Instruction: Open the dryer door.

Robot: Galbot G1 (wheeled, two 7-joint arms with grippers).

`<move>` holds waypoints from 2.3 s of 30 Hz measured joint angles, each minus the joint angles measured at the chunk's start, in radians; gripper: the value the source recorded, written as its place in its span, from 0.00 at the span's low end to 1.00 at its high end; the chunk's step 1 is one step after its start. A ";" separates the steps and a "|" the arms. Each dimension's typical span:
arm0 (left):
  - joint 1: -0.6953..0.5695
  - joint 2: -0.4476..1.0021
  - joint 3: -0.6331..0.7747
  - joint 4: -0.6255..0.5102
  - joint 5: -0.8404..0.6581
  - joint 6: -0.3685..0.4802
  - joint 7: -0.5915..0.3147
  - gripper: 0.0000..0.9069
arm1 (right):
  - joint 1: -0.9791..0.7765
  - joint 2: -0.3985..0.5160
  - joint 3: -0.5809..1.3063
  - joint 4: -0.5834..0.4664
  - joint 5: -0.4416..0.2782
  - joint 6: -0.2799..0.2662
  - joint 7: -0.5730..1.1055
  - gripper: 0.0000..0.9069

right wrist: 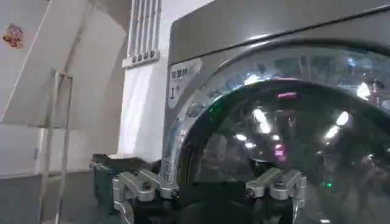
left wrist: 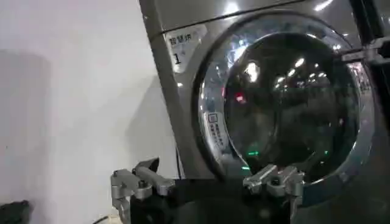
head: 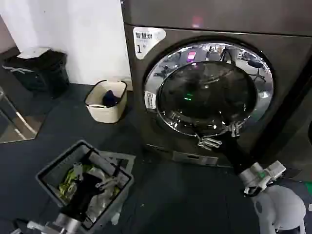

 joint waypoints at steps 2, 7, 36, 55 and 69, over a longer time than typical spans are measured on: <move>-0.006 0.002 0.008 0.001 0.002 0.002 0.001 1.00 | 0.034 -0.038 -0.042 -0.041 0.018 0.001 0.001 1.00; -0.013 0.004 0.020 0.024 0.037 -0.007 0.012 1.00 | 0.145 -0.095 -0.157 -0.145 -0.021 0.070 0.000 1.00; -0.025 -0.001 0.023 0.013 0.082 0.098 0.015 1.00 | 0.578 0.012 -0.484 -0.619 -0.020 0.112 0.038 1.00; -0.051 0.016 -0.002 0.002 0.048 0.123 0.097 1.00 | 0.592 -0.025 -0.510 -0.607 0.100 0.031 -0.157 1.00; -0.193 0.169 -0.093 0.111 -0.299 0.246 0.054 1.00 | 0.402 -0.179 -0.423 -0.408 0.156 0.084 -0.506 1.00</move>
